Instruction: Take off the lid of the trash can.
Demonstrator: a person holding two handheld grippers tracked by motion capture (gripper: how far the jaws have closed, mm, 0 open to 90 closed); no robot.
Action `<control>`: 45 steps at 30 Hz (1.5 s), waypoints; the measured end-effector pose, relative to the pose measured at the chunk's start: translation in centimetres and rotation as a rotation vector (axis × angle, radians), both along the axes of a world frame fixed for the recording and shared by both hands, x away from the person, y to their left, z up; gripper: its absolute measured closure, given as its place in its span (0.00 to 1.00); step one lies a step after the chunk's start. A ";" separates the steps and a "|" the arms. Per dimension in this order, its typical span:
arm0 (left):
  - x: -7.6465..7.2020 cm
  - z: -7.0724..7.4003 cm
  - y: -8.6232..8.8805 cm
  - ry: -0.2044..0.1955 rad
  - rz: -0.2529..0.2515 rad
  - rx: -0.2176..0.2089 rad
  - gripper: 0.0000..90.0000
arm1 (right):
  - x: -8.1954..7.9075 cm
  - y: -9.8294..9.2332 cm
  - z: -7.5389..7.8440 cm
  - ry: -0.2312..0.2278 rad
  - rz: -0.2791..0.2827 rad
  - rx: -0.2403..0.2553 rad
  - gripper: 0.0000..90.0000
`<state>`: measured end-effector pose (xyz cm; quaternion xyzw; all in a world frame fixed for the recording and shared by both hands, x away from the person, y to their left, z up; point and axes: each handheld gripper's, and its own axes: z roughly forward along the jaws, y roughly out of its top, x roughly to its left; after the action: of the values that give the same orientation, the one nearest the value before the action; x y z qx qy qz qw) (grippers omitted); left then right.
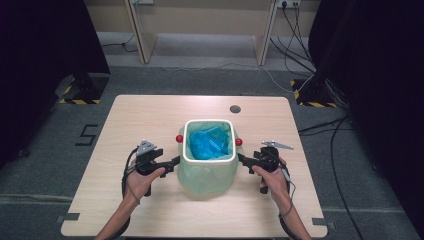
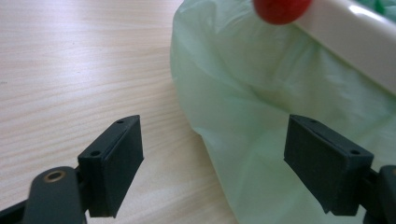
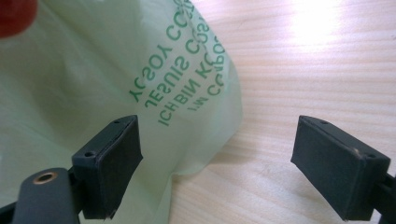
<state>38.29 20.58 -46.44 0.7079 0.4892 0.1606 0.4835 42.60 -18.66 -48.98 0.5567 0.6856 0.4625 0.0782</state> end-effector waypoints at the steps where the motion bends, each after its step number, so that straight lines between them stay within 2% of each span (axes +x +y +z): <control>1: -0.3 0.1 0.0 -0.004 -0.005 -0.002 0.21 | 0.0 -0.1 0.1 -0.001 -0.004 0.002 0.17; 9: -2.1 0.5 0.2 -0.023 -0.052 0.007 0.21 | 0.1 -0.5 0.3 -0.004 -0.013 0.001 0.17; 14: -4.1 0.9 0.9 -0.041 -0.076 -0.001 0.19 | 0.0 -0.5 0.8 -0.013 -0.017 -0.006 0.16; 19: -5.3 2.0 0.7 -0.077 -0.128 -0.014 0.18 | 0.0 -0.7 1.5 -0.032 -0.017 -0.022 0.16; 23: -6.0 2.8 -0.2 -0.114 -0.174 -0.021 0.17 | 0.2 -0.8 2.3 -0.044 -0.021 -0.033 0.17; 29: -5.8 3.4 -2.0 -0.149 -0.217 -0.005 0.17 | 0.5 -1.1 3.4 -0.069 -0.027 -0.028 0.17; 35: -5.3 3.3 -3.2 -0.140 -0.221 0.008 0.17 | 0.6 -1.3 4.6 -0.083 -0.020 -0.029 0.17; 40: -4.9 3.4 -3.4 -0.137 -0.203 0.014 0.17 | 0.8 -1.4 5.2 -0.087 -0.018 -0.041 0.18; 44: -4.7 3.5 -3.6 -0.135 -0.202 0.003 0.17 | 1.4 -1.6 5.6 -0.089 -0.032 -0.051 0.18; 45: -4.6 3.5 -3.8 -0.134 -0.214 -0.003 0.17 | 1.8 -1.6 6.0 -0.088 -0.039 -0.056 0.18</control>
<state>33.65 16.76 -42.92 0.7431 0.3775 0.1542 0.5305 44.35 -20.27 -42.99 0.5466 0.6833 0.4656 0.1325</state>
